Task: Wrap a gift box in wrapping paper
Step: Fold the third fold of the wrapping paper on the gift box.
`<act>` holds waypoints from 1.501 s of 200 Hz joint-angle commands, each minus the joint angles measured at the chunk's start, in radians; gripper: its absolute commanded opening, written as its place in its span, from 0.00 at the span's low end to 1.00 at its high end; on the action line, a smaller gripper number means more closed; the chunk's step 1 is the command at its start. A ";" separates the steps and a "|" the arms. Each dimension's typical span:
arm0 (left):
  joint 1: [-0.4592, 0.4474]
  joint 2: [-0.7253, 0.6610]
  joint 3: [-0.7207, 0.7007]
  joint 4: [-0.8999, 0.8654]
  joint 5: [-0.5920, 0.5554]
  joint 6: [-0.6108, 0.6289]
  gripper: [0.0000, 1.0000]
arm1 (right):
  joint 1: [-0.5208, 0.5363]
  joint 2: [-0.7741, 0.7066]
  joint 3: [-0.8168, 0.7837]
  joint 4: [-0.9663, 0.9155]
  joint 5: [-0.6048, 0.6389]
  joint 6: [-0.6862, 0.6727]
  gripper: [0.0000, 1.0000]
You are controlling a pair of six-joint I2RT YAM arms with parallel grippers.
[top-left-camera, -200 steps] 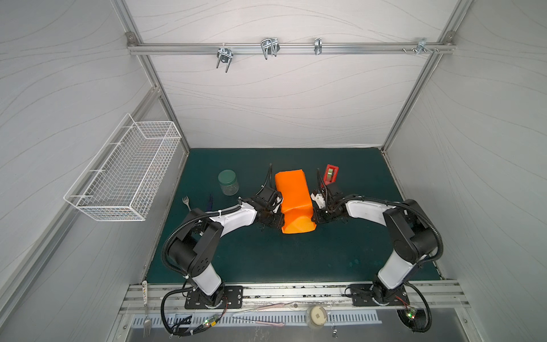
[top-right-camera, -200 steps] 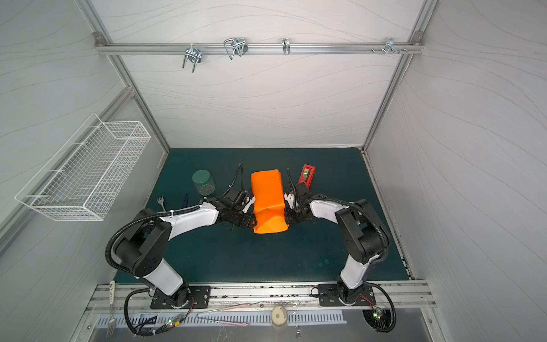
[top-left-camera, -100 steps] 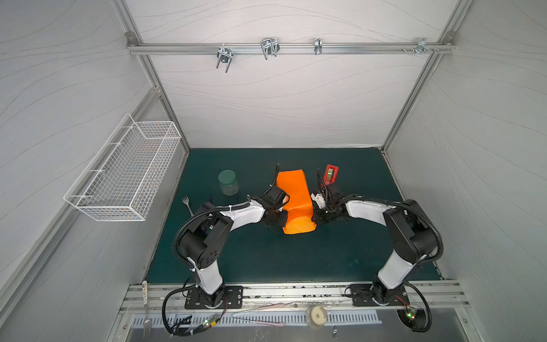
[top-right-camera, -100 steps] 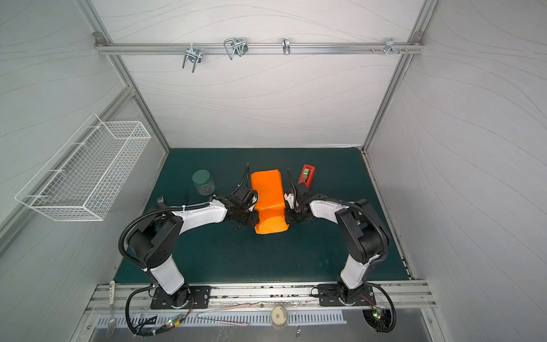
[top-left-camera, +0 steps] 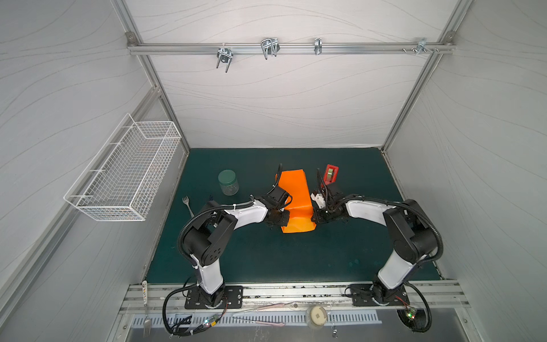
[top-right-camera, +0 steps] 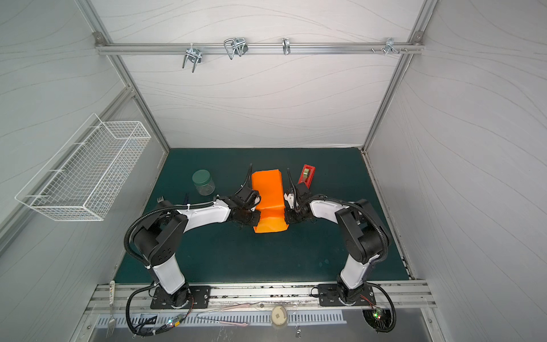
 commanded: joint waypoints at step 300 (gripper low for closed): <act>-0.012 -0.043 -0.071 0.005 0.092 -0.084 0.36 | -0.025 -0.009 0.027 -0.014 0.005 -0.002 0.09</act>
